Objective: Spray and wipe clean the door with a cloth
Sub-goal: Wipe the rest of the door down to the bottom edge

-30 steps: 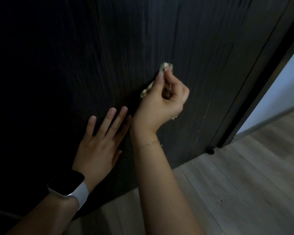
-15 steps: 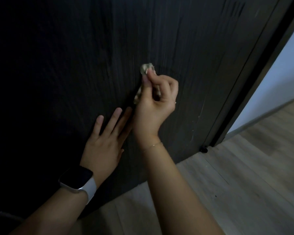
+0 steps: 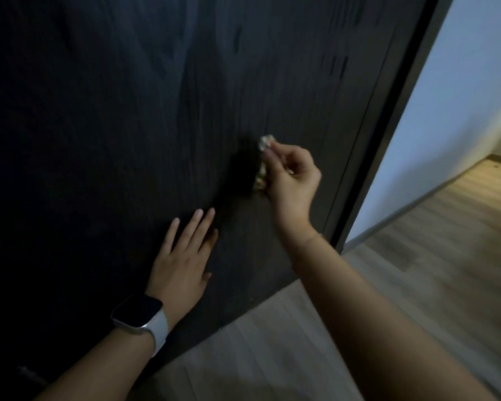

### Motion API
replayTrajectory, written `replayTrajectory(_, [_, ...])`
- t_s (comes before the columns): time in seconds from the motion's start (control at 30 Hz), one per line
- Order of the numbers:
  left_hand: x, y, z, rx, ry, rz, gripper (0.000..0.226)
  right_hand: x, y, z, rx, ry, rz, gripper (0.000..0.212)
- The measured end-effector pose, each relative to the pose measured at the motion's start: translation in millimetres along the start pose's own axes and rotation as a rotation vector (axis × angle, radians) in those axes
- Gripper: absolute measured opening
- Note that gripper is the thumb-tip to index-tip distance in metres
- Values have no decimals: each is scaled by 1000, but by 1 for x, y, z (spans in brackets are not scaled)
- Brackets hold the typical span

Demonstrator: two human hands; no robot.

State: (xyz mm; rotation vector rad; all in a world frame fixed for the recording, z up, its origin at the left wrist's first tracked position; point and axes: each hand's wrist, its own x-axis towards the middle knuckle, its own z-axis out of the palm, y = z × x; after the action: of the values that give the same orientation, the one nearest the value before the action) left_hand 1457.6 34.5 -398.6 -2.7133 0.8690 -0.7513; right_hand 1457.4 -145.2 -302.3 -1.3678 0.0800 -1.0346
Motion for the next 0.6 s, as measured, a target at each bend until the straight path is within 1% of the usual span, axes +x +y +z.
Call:
replayTrajectory(0.07, [1,-1,-22,-110,21,-12,81,10,-25,-28,-42,12,39,9])
replayTrajectory(0.1, [2,-1,-35,-147,28,-20,79,15,-38,-41,-60,4,50,7])
replayTrajectory(0.17, [7,0,-64,-204,46,-35,75,22,-67,-61,-91,-18,56,4])
replayTrajectory(0.27, [21,4,-107,-287,74,-53,72,38,-101,-78,-149,-20,41,7])
replayTrajectory(0.37, [45,5,-149,-302,161,-43,68,63,-121,-90,-267,-26,-5,4])
replayTrajectory(0.47, [82,8,-186,-307,271,-11,65,98,-136,-101,-296,-82,-46,6])
replayTrajectory(0.6, [140,14,-222,-248,318,-2,65,156,-151,-114,-276,-120,-94,2])
